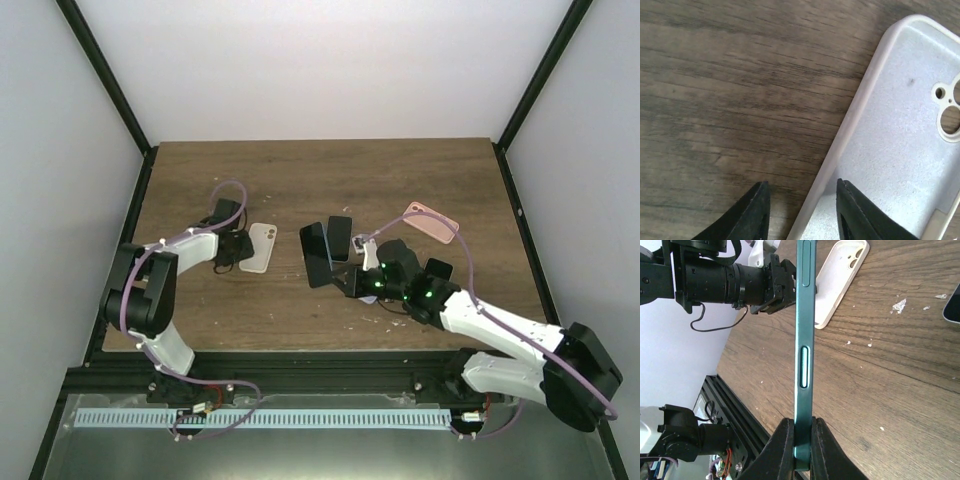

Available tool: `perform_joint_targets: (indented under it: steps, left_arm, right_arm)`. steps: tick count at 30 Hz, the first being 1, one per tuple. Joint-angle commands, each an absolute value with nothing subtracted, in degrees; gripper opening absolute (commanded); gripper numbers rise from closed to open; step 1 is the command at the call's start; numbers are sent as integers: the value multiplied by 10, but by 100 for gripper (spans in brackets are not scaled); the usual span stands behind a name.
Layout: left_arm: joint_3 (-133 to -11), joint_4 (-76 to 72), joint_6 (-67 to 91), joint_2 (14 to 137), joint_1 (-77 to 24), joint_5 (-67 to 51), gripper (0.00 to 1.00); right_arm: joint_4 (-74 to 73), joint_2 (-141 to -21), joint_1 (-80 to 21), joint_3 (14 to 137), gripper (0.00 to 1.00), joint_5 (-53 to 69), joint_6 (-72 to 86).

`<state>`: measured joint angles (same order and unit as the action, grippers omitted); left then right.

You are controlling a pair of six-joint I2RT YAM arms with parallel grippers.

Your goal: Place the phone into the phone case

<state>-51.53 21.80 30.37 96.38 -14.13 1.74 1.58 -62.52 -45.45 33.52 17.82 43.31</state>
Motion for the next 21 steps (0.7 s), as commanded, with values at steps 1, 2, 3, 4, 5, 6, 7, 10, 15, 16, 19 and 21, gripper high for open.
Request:
perform_joint_targets:
  steps: [1, 2, 3, 4, 5, 6, 7, 10, 15, 16, 19, 21]
  left_arm:
    - [-525, 215, 292, 981, -143, 21, 31]
    - [-526, 223, 292, 977, -145, 18, 24]
    - [-525, 229, 293, 969, -148, 16, 19]
    - [-523, 235, 296, 960, -154, 13, 14]
    - [-519, 241, 299, 949, -165, 13, 8]
    - [-514, 246, 302, 938, -174, 13, 5]
    - [-508, 251, 308, 929, -185, 12, 3]
    - [-485, 260, 341, 906, -210, -5, 0]
    - [-423, 237, 428, 857, -254, -47, 0]
    - [-414, 237, 444, 848, -265, -50, 0]
    - [-391, 236, 482, 825, -301, -54, 2]
    - [-379, 226, 505, 816, -324, -61, 7]
  right_arm:
    - [32, -601, -453, 336, 1, 162, 420]
    - [29, -597, -453, 336, 1, 160, 420]
    - [26, -594, -453, 336, 1, 159, 419]
    - [24, -590, -453, 336, 1, 157, 420]
    - [21, -586, -453, 336, 1, 155, 419]
    - [20, -582, -452, 335, 1, 152, 419]
    - [19, -578, -453, 334, 1, 151, 420]
    - [17, -569, -453, 331, 1, 144, 421]
    - [15, -567, -453, 329, 1, 151, 427]
    - [16, -568, -453, 329, 1, 155, 429]
    - [20, -575, -453, 327, 1, 164, 433]
    - [23, -581, -453, 326, 1, 164, 435]
